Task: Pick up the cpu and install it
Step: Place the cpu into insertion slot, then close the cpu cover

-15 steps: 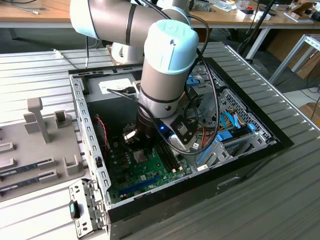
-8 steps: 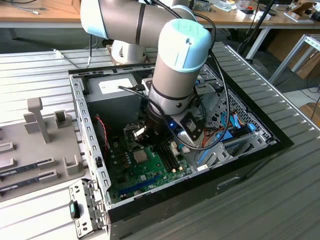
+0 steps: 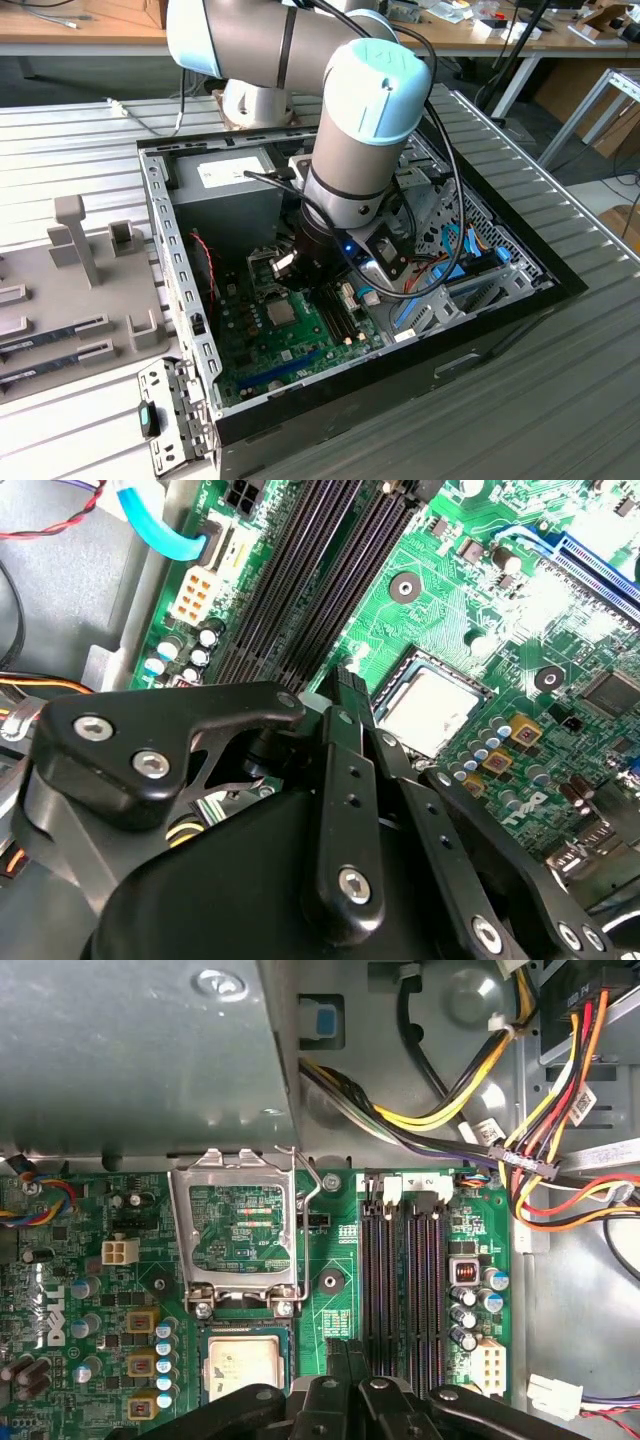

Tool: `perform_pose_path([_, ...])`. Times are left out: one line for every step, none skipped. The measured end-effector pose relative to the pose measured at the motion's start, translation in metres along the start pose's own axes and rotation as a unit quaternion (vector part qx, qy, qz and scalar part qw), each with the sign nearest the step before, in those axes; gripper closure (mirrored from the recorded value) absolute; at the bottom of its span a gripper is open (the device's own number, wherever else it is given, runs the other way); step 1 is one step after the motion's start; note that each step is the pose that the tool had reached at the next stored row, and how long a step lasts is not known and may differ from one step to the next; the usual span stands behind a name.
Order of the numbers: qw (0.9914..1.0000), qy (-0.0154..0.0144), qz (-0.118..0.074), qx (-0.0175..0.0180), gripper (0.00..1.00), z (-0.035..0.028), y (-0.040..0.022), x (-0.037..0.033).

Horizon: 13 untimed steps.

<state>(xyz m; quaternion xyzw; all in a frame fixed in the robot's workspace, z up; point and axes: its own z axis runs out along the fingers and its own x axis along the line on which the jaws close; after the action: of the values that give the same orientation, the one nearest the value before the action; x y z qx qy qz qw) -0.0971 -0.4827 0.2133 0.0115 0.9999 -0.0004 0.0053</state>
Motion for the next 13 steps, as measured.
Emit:
perform_pose_path([1.00000,0.0000,0.000,0.0000,0.89,0.0000,0.0000,0.0000])
perform_pose_path([1.00000,0.0000,0.000,0.0000,0.89,0.0000,0.0000,0.0000])
perform_pose_path([1.00000,0.0001,0.000,-0.0014,0.89,-0.0010,0.0000,-0.0001])
perform_pose_path([0.99999,0.0001,0.000,-0.0041,0.89,-0.0044,0.0000,-0.0001])
perform_pose_path([0.99999,0.0001,0.000,-0.0050,0.89,-0.0104,0.0001,-0.0001])
perform_pose_path([0.99999,0.0001,0.000,-0.0051,0.89,-0.0133,0.0002,-0.0002])
perform_pose_path([0.99999,0.0001,0.000,-0.0053,0.89,-0.0162,0.0004,-0.0003])
perform_pose_path([0.99999,0.0001,0.000,-0.0053,0.89,-0.0187,0.0004,-0.0003])
perform_pose_path([0.99998,0.0001,0.000,-0.0056,0.89,-0.0187,0.0005,-0.0003])
perform_pose_path([0.99998,0.0001,0.000,-0.0056,0.89,-0.0187,0.0009,-0.0004])
perform_pose_path([0.99998,0.0002,0.000,-0.0058,0.89,-0.0187,0.0015,-0.0004])
perform_pose_path([0.99996,0.0003,0.000,-0.0088,0.89,-0.0187,0.0025,-0.0007])
perform_pose_path([0.99978,0.0006,0.000,-0.0210,0.89,-0.0186,0.0040,-0.0017])
